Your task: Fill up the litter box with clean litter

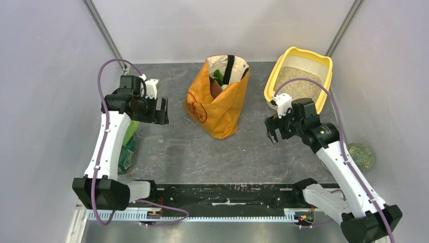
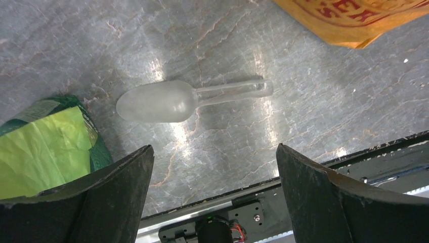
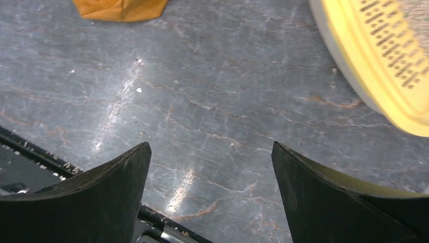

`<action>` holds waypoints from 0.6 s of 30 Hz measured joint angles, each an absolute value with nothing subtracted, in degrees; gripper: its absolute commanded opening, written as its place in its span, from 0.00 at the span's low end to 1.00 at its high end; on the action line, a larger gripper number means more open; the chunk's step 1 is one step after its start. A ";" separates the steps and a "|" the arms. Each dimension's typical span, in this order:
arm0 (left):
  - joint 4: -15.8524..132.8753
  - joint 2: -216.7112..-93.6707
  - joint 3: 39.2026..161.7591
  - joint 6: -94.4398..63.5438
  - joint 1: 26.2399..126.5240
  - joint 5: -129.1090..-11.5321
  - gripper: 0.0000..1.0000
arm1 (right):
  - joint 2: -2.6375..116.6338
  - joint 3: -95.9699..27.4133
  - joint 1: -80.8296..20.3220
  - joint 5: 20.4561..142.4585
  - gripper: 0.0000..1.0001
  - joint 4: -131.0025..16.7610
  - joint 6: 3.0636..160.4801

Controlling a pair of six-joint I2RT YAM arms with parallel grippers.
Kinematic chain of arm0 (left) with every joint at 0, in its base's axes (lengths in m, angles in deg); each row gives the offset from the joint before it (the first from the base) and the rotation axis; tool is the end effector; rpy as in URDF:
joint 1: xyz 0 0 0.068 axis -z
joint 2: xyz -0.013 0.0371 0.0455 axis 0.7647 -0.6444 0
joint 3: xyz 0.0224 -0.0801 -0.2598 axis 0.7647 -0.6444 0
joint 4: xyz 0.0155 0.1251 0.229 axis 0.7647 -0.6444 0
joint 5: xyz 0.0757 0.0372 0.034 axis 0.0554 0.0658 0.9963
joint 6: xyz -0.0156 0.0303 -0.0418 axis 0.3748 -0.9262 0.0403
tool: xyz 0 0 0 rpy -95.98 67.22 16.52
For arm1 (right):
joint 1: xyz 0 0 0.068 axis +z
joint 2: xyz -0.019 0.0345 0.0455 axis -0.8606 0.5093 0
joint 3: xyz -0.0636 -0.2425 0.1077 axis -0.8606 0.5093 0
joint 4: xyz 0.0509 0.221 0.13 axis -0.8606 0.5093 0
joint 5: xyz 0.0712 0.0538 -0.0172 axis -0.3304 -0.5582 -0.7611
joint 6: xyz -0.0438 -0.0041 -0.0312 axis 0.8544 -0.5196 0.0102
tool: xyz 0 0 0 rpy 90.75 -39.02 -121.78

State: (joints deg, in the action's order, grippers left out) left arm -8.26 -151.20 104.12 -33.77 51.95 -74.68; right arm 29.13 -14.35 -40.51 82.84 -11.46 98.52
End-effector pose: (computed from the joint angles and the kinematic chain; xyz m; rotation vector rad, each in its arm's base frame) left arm 0.2290 -0.0161 0.3478 0.2760 2.5899 -0.2593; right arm 0.1719 0.0629 0.3198 -0.6342 2.2503 0.2052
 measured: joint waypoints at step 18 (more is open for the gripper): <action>-5.17 -151.40 118.55 -22.49 51.64 -79.67 0.97 | 55.95 -15.90 -31.28 78.73 0.97 -18.01 98.94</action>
